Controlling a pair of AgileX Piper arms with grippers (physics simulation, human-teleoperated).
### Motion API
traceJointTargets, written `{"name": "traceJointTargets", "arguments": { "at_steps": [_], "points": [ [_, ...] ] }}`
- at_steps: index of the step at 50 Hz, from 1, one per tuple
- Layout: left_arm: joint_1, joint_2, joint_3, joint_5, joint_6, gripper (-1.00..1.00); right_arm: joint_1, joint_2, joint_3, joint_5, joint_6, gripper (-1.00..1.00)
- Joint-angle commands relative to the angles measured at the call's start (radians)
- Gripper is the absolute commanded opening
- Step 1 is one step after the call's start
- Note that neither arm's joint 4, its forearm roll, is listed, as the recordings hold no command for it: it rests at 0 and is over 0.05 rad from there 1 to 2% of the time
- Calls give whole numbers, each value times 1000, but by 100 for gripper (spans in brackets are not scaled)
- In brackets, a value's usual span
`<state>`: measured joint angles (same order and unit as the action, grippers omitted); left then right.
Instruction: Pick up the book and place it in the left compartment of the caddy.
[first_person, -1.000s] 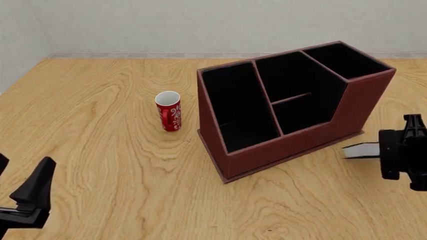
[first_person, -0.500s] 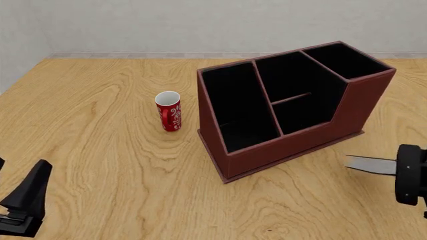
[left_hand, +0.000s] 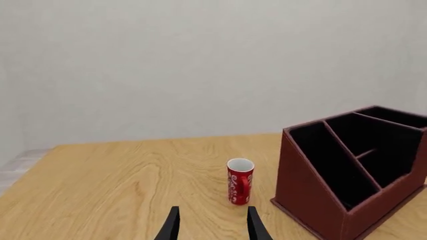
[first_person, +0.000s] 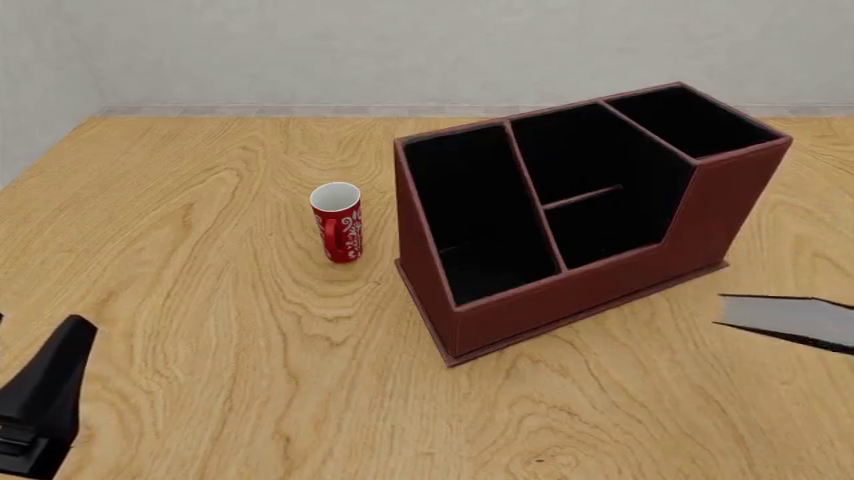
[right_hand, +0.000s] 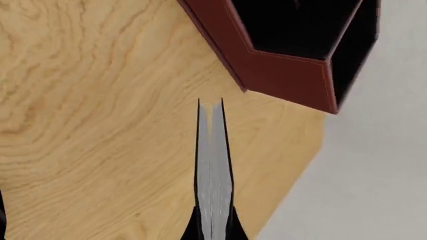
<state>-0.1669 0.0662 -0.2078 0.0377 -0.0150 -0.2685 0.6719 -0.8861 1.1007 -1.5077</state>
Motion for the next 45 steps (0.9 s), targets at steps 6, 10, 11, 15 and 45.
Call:
{"name": "traceJointTargets", "arguments": {
  "at_steps": [6,10,11,15,45],
  "points": [
    [-10,-32,-14,26,-8,100,160,-22,-111,119,255,-100],
    [-9,-40,-11,31,-8,100,196,-2,-144,119,326,-100],
    [-9,-41,-11,32,-9,100,237,0,-158,119,362,-100],
    [-10,-43,-11,32,-10,100,301,27,-192,119,461,-100],
    [0,-63,-25,45,-22,100,712,315,-401,119,945,-100]
  ]
}}
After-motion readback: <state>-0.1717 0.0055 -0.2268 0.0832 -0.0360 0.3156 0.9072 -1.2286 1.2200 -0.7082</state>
